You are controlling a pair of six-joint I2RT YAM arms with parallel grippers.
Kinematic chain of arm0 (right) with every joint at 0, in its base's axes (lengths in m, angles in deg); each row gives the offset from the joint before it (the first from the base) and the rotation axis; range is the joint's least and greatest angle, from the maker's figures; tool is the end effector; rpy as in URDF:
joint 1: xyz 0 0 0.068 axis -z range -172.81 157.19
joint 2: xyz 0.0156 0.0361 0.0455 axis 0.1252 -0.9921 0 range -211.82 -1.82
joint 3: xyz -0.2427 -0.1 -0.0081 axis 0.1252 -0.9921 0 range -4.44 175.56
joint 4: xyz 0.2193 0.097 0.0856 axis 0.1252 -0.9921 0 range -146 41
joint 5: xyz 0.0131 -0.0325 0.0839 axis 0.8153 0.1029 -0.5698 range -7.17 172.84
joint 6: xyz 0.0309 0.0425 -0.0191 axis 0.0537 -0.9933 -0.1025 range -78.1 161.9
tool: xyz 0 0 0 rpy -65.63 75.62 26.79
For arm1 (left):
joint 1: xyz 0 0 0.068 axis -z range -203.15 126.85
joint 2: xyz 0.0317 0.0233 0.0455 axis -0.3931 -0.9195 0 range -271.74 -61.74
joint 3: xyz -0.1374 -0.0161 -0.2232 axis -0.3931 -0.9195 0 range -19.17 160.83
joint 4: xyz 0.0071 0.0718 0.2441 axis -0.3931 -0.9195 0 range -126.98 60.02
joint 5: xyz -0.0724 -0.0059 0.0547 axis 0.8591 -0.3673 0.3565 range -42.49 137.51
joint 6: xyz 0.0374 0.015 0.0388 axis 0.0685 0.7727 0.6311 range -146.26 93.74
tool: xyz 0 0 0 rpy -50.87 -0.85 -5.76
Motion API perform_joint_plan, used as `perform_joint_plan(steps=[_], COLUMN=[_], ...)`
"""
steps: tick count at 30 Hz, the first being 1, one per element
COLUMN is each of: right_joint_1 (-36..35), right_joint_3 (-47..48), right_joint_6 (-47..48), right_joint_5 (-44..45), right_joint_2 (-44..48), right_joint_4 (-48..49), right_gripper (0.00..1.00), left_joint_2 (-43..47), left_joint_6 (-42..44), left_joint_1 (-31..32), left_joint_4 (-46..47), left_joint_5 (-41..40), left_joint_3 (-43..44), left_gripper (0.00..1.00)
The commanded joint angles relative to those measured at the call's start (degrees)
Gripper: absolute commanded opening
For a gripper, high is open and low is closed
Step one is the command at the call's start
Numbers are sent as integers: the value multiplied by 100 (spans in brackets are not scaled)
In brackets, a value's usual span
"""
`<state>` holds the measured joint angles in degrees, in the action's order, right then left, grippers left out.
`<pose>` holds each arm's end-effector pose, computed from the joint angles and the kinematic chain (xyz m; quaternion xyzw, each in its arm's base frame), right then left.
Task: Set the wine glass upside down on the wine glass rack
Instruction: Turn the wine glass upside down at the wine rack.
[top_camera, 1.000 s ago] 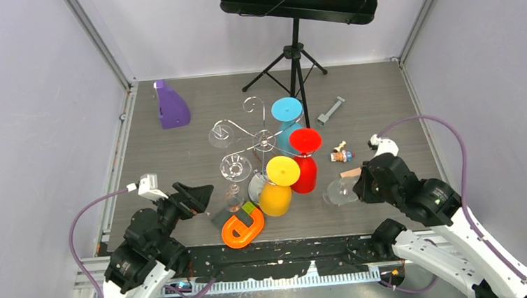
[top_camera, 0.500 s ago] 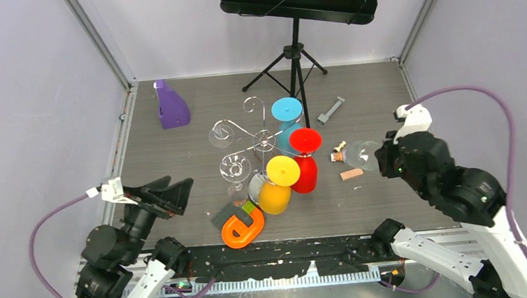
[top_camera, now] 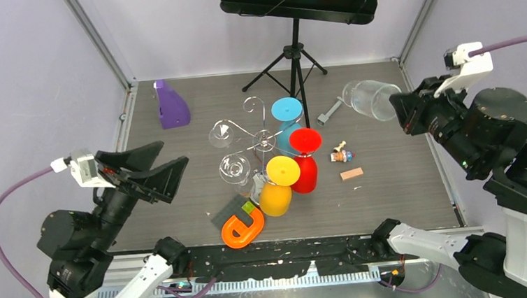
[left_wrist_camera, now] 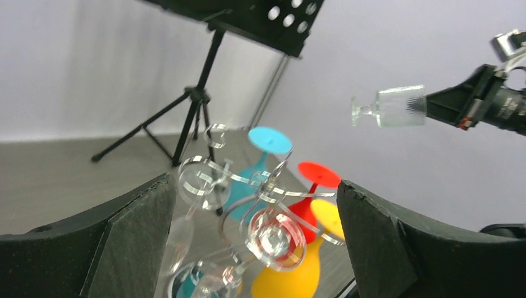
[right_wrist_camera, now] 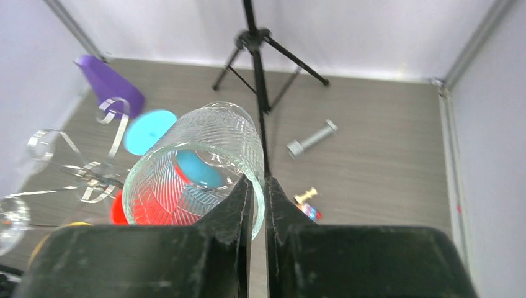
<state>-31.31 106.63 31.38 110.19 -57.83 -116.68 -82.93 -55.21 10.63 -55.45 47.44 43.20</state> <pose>0.0666 0.0302 0.5292 -0.0399 0.7716 0.0841 0.6292 0.0262 -0.0175 0.4373 0.0249 0.6034 -0.4145 0.6808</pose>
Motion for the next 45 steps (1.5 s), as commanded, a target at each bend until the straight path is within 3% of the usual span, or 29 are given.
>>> perform_joint_plan(steps=[1,7,10,19,25,45], right_joint_1=[2,1,3,-164,-268,-281], right_joint_3=[846,659,604,1040,862,368], right_joint_6=[131,-216,-402,-819,-892,-795], right_joint_5=[-945,-1916,-2173,-2979,-3187,-3653], right_joint_2=[-425,-648,-757,-1270,-1245,-850], right_joint_4=[794,1660,2005,2436,2591,2865], right_gripper=[6,5,5,5,6,5], left_joint_2=[-553,-1181,-1366,-2328,-2648,-3733], left_joint_6=[317,-170,-204,721,829,880], left_joint_1=[13,42,226,1676,1953,2571], left_joint_4=[517,1060,1325,1259,1677,2026], left_joint_5=[662,1318,1280,99,-368,-1144], left_joint_3=[764,1071,1080,1539,1530,2220], left_gripper=[97,98,98,99,99,68])
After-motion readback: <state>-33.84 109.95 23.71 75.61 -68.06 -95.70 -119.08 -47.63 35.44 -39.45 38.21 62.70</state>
